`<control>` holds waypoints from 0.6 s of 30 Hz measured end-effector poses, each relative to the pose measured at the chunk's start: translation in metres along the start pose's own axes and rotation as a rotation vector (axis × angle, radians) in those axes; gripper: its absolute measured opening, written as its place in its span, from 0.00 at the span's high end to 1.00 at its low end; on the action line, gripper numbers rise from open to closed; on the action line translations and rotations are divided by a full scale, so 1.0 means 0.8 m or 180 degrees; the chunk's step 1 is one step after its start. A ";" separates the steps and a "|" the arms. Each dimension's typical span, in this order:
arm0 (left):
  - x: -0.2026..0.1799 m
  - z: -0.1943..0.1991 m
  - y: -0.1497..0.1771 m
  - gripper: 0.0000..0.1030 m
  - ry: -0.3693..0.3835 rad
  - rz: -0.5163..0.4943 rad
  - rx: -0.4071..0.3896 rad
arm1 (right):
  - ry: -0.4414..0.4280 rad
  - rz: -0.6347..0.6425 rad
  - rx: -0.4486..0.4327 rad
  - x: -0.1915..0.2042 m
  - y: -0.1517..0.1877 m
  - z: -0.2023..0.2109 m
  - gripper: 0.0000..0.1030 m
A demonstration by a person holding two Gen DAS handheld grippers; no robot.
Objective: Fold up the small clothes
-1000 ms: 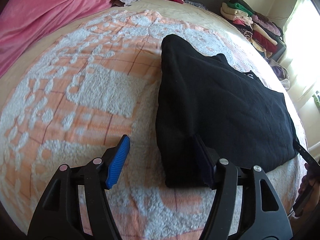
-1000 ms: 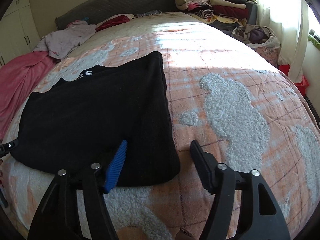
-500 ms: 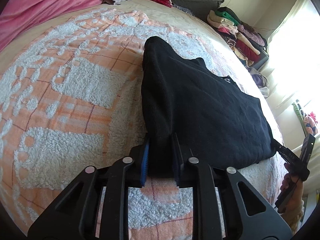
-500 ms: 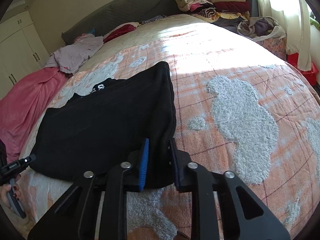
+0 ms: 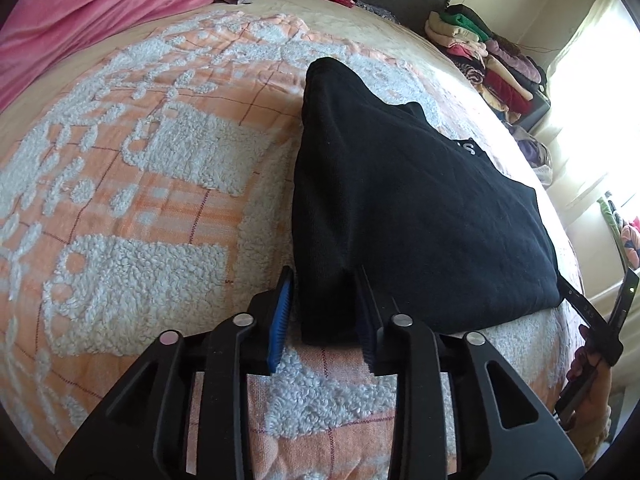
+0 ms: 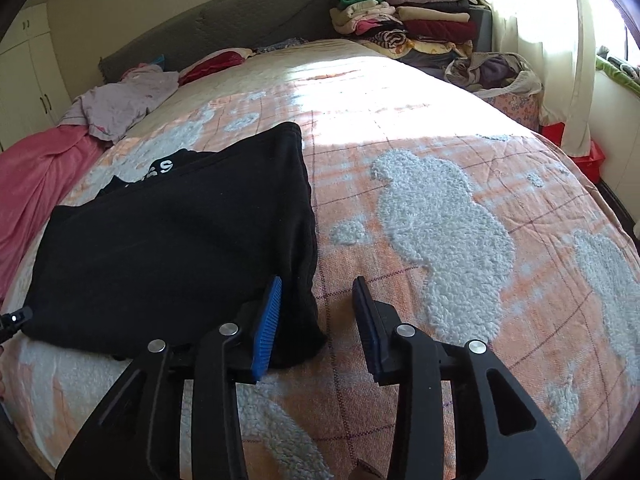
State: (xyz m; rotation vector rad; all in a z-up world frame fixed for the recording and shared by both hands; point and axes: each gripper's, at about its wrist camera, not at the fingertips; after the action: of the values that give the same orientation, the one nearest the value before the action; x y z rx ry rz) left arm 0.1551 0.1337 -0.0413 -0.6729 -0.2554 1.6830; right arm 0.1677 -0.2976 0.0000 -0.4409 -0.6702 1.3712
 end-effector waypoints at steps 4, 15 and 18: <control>-0.001 0.002 0.001 0.73 -0.0031 -0.0023 -0.0024 | 0.0075 0.0017 -0.0045 0.006 -0.001 0.010 0.59; -0.010 0.023 0.004 0.61 -0.0125 -0.0170 -0.0218 | 0.0159 0.0196 -0.0170 0.029 0.013 0.045 0.34; -0.013 0.032 0.004 0.59 -0.0130 -0.0187 -0.0312 | 0.0169 0.0280 -0.0197 0.040 0.017 0.054 0.33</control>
State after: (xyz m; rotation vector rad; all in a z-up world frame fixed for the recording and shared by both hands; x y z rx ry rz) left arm 0.1389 0.1283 -0.0195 -0.6977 -0.3852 1.6373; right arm 0.1308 -0.2680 0.0289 -0.5600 -0.6574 1.4194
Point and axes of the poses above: each gripper's, at about its wrist camera, not at the fingertips, and z roughly against the way its jaws point, x to its left, y to its underside, and after that the axes turned 3 degrees about -y, right-handed
